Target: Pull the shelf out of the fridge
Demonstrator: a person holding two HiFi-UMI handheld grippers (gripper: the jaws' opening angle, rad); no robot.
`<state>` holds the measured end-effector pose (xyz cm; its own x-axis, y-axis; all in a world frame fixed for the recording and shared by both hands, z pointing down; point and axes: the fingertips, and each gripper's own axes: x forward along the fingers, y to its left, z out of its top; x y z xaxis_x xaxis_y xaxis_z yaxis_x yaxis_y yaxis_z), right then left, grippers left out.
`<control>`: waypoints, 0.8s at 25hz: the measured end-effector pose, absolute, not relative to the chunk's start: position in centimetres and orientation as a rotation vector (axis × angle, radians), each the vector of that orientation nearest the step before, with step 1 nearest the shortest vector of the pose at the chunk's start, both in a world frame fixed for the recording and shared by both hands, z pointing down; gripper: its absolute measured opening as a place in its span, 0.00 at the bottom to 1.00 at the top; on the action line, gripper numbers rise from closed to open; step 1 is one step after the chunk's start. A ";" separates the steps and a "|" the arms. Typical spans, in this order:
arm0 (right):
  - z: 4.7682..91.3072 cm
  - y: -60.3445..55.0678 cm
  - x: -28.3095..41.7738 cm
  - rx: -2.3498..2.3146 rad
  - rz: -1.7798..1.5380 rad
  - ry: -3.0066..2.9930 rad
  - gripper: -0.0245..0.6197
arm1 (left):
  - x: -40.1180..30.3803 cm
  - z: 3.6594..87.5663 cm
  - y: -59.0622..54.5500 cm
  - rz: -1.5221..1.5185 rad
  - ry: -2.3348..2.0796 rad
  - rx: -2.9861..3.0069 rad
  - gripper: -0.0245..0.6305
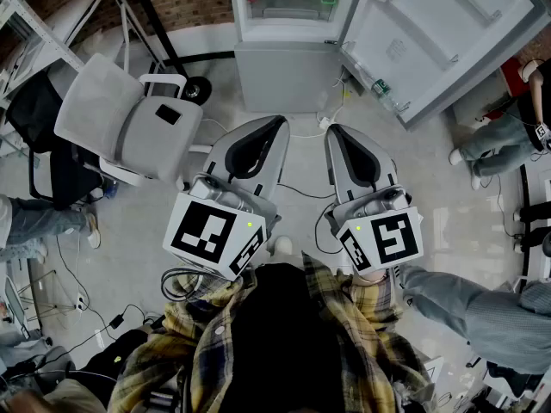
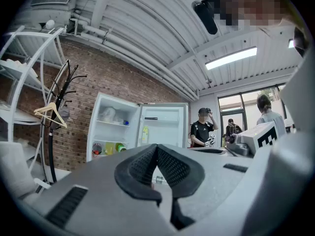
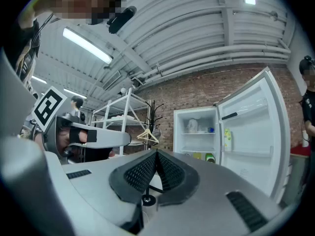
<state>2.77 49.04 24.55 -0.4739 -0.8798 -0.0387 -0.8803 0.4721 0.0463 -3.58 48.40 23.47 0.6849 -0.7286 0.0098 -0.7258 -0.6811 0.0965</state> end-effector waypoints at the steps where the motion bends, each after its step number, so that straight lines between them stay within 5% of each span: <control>1: 24.5 49.0 2.9 -1.603 0.094 2.688 0.06 | -3.5 23.5 48.4 -0.047 -1.214 2.796 0.04; 20: 25.4 48.3 4.5 -1.551 0.067 2.706 0.06 | -2.5 24.7 47.8 -0.059 -1.282 2.745 0.04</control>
<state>4.54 48.32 25.40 -0.5058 -0.8617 -0.0402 -0.8627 0.5051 0.0263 -2.52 47.77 24.74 0.6422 -0.7665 0.0119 -0.7622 -0.6368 0.1168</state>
